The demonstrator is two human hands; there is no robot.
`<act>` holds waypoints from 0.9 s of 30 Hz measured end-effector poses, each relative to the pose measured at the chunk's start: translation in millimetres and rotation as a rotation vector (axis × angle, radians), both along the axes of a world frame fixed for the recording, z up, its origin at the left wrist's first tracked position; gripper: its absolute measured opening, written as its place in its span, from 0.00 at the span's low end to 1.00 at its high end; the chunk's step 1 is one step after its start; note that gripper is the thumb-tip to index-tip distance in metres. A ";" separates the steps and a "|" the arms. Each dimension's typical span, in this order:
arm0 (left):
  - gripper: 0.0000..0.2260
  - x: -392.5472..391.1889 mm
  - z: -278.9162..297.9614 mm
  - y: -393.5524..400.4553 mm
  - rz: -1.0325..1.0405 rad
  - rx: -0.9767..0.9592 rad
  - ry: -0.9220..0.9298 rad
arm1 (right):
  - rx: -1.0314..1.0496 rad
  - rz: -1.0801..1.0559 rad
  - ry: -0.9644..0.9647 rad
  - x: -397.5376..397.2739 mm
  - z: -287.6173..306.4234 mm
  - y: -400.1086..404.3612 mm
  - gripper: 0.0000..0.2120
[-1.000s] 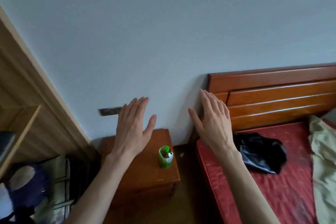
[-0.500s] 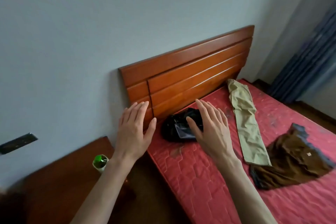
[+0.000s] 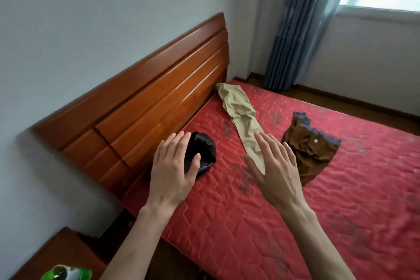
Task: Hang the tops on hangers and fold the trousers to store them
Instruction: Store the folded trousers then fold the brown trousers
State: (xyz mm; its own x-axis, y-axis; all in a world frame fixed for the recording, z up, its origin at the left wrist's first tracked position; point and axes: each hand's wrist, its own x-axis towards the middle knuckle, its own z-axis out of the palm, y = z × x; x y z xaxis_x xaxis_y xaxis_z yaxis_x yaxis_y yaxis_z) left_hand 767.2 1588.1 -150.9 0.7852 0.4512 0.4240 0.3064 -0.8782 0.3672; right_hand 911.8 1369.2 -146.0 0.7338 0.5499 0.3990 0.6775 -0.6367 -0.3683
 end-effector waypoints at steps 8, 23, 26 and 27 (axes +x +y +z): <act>0.28 129.5 -31.3 -9.9 -0.214 -0.088 0.021 | -0.003 -0.245 0.064 61.8 -28.5 -28.4 0.31; 0.26 315.5 -156.1 -51.9 -0.435 -0.172 0.113 | -0.023 -0.520 0.243 170.0 -143.5 -75.7 0.31; 0.26 336.2 -207.0 -74.9 -0.473 -0.175 0.164 | -0.042 -0.525 0.275 190.6 -196.9 -86.6 0.31; 0.25 342.8 -225.6 -82.2 -0.482 -0.173 0.178 | -0.050 -0.522 0.283 197.9 -216.6 -89.5 0.31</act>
